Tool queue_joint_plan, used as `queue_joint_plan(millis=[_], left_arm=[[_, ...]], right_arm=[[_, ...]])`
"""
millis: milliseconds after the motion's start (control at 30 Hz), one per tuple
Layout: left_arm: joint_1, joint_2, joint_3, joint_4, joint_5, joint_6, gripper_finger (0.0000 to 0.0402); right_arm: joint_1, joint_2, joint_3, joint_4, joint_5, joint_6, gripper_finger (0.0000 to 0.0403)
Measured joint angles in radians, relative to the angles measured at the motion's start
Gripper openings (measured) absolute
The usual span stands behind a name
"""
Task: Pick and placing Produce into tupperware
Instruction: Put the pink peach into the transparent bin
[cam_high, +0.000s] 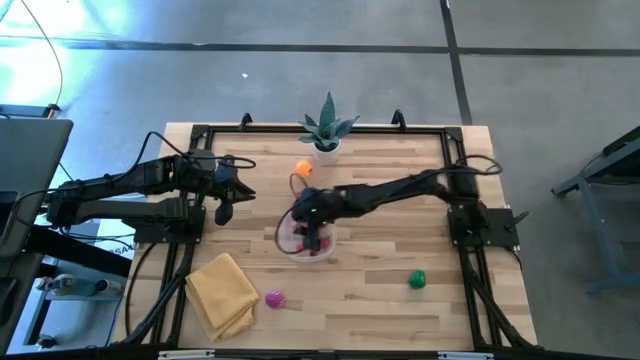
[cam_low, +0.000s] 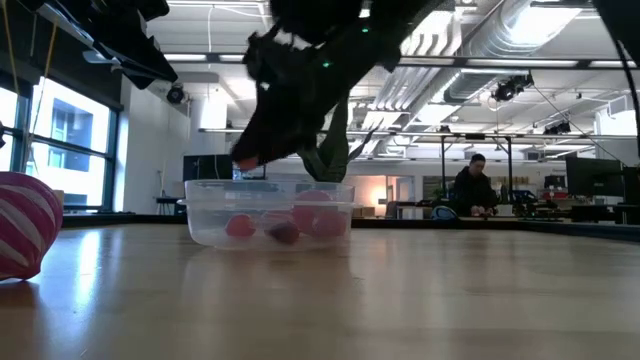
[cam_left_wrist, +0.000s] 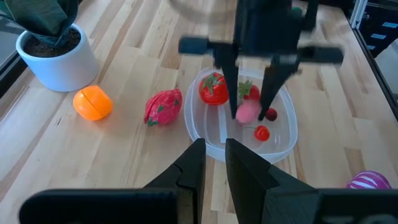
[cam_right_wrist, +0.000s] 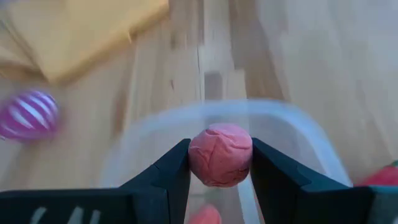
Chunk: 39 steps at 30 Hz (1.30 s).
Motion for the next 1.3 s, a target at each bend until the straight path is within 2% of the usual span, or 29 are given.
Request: queue_joint_plan(millis=[167,400,900,1300], left_arm=[[0.0,0.0,0.0,0.0,0.0,0.0,0.0053],[0.0,0.0,0.0,0.0,0.0,0.0,0.0053],[0.0,0.0,0.0,0.0,0.0,0.0,0.0053],[0.0,0.0,0.0,0.0,0.0,0.0,0.0053]], right_arm=[[0.018,0.115,0.163,-0.238,0.088,-0.048,0.0138],[0.038,0.204,0.282,-0.33,0.108,-0.084,0.0138],[0.034,0.238,0.292,-0.343,0.127,-0.098,0.014],[0.034,0.237,0.292,-0.333,0.16,-0.104,0.0205]])
